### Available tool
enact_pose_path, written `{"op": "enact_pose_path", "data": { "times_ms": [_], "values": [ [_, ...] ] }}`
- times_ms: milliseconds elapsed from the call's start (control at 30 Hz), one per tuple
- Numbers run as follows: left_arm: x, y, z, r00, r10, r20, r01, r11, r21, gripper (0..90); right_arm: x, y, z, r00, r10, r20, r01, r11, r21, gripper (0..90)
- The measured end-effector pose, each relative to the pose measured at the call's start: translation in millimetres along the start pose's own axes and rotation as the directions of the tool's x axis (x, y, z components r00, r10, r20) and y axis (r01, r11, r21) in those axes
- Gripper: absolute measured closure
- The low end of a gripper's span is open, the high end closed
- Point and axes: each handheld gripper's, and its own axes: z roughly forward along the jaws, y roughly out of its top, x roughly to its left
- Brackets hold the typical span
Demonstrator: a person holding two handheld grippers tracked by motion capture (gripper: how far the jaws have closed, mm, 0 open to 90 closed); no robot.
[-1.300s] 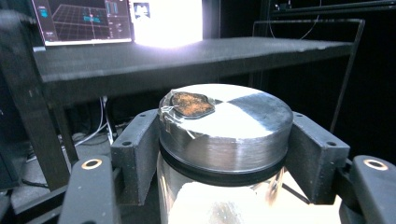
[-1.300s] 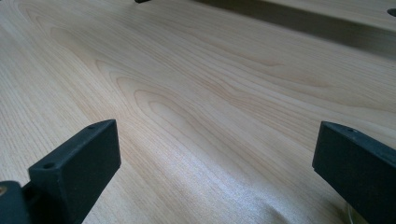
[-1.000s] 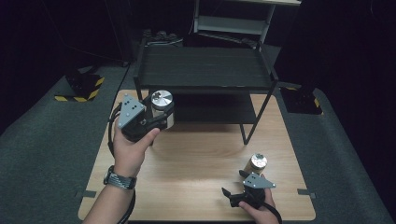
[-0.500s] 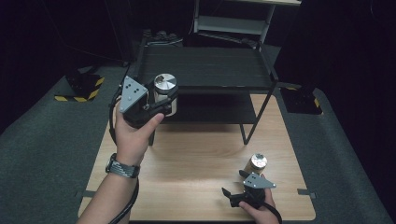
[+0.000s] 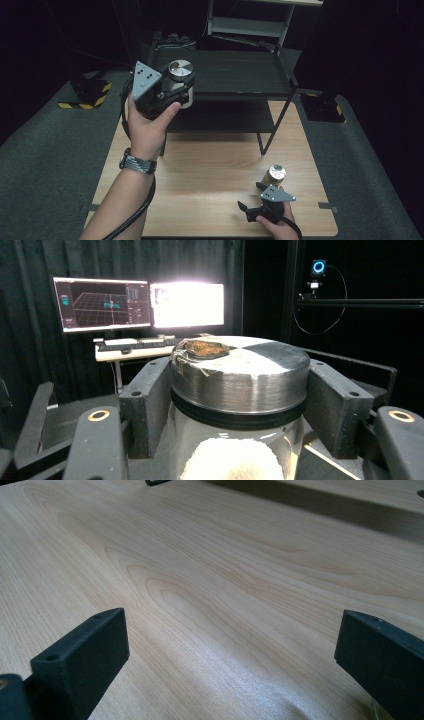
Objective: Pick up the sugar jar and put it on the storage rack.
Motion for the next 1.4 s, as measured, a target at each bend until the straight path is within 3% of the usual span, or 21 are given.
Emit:
{"op": "enact_pose_path", "data": {
  "times_ms": [800, 967, 1400],
  "values": [
    [1.4, 8.7, 49.4, 0.9986, 0.014, -0.051, -0.014, 0.9998, -0.011, 33.3, -0.8, -1.0, -0.8, 1.0000, 0.003, -0.006, -0.003, 1.000, -0.005, 0.8],
    [2.8, 5.7, 61.2, 0.9983, -0.014, -0.057, 0.014, 0.9999, -0.004, 33.3, -1.1, -1.9, -1.1, 1.0000, 0.004, -0.008, -0.004, 1.000, -0.010, 0.8],
    [6.2, -0.8, 77.6, 0.9972, -0.023, -0.071, 0.025, 0.9996, 0.014, 33.4, -2.8, -2.2, -1.3, 0.9999, 0.005, -0.014, -0.005, 1.000, -0.012, 0.8]
  ]
}}
